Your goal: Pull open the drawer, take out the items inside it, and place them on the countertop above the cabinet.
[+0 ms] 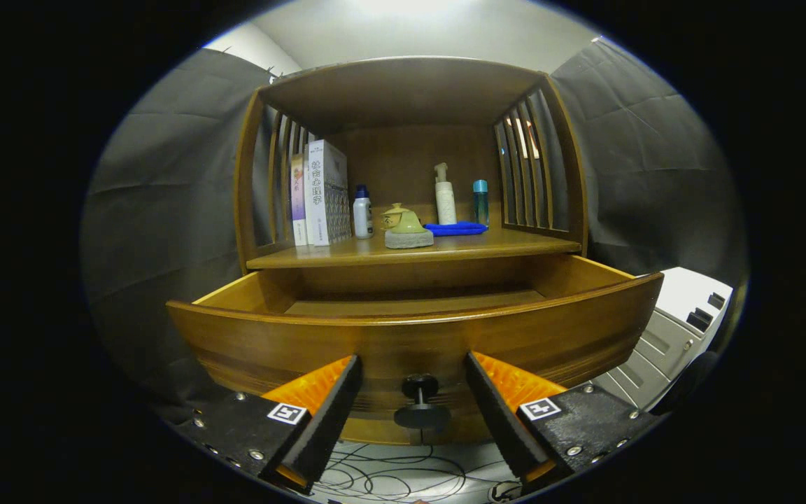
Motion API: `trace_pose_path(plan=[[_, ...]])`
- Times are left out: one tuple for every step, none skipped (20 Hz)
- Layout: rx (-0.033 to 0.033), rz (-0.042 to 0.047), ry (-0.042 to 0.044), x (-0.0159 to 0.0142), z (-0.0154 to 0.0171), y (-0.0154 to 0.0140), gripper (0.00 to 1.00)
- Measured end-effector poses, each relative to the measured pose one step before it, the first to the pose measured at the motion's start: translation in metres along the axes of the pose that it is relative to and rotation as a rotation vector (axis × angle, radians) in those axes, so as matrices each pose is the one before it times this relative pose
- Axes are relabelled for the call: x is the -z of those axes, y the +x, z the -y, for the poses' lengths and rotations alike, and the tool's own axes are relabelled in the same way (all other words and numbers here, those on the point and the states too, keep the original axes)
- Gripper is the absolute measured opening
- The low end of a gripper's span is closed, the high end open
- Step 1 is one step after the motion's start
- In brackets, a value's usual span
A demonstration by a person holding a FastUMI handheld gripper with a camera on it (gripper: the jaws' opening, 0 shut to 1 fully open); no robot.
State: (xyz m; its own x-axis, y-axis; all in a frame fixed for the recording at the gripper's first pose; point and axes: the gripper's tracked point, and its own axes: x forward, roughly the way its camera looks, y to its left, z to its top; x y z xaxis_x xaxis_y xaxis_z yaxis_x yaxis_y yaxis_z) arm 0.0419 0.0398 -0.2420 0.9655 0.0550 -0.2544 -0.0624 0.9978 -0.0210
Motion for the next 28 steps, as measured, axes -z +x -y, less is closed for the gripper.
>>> trace_pose_path(plan=[[0.00443,0.01241,-0.00689,-0.00429,0.00067,0.00852,0.95],[-0.00085,-0.01478,-0.01138,0.00351,-0.00007,0.00925,0.95],[0.00405,0.01493,-0.00281,-0.00450,-0.00009,0.01234,0.95],[0.00177,-0.00309,-0.00314,-0.00113,-0.00050,0.00726,0.95],[0.00210,0.00221,0.00107,-0.00202,-0.00029,0.00935,0.95],[-0.00040,-0.00303,0.00177,-0.00234,-0.00038,0.01083,0.95],[0.00056,-0.00013,-0.00161,-0.00175,-0.00017,0.00938,0.95],[0.00011,-0.00269,-0.00318,-0.00648,-0.00249,0.01018,0.95],[0.00073,-0.00231,-0.00060,-0.00172,0.00054,0.00828,0.95],[-0.00032,-0.00482,-0.00412,-0.00074,0.00024,0.00821,0.95],[-0.00079,-0.00098,-0.00236,-0.00221,0.00005,0.00796,0.95],[0.00005,-0.00248,-0.00209,0.00426,0.00320,0.00625,0.95],[-0.00017,-0.00112,-0.00241,-0.00179,0.00061,0.00645,0.95],[-0.00013,-0.00092,-0.00003,-0.00059,0.00001,0.00574,0.95],[-0.00063,-0.00242,-0.00189,-0.00130,-0.00003,0.00564,0.95],[-0.00055,-0.00052,-0.00119,-0.00090,-0.00004,0.00304,0.95],[0.00000,-0.00713,0.00431,-0.00032,-0.00047,0.00355,0.95],[0.00813,0.00605,0.00201,-0.00154,0.00063,0.00119,0.95],[0.00493,-0.00769,-0.00736,0.00083,-0.00034,0.00144,0.95],[0.00144,0.00633,-0.00270,-0.00067,-0.00144,0.00044,0.95],[-0.00229,-0.01025,-0.00683,-0.00040,0.00091,0.00042,0.95],[-0.00734,-0.01787,-0.00842,-0.00023,0.00082,-0.00335,0.95],[-0.01050,0.00266,-0.00368,-0.00717,0.00251,-0.00931,0.95],[-0.00684,0.02568,0.00026,-0.01201,0.00319,-0.00921,0.95],[-0.00031,0.03162,0.00523,-0.01518,0.00554,-0.01133,0.95],[-0.00566,0.01828,0.01114,-0.01731,0.00536,-0.01593,0.94],[-0.01288,0.01545,0.01627,-0.01688,0.00350,-0.01425,0.94],[-0.00358,0.02545,0.01767,-0.01857,0.00528,-0.01234,0.94]])
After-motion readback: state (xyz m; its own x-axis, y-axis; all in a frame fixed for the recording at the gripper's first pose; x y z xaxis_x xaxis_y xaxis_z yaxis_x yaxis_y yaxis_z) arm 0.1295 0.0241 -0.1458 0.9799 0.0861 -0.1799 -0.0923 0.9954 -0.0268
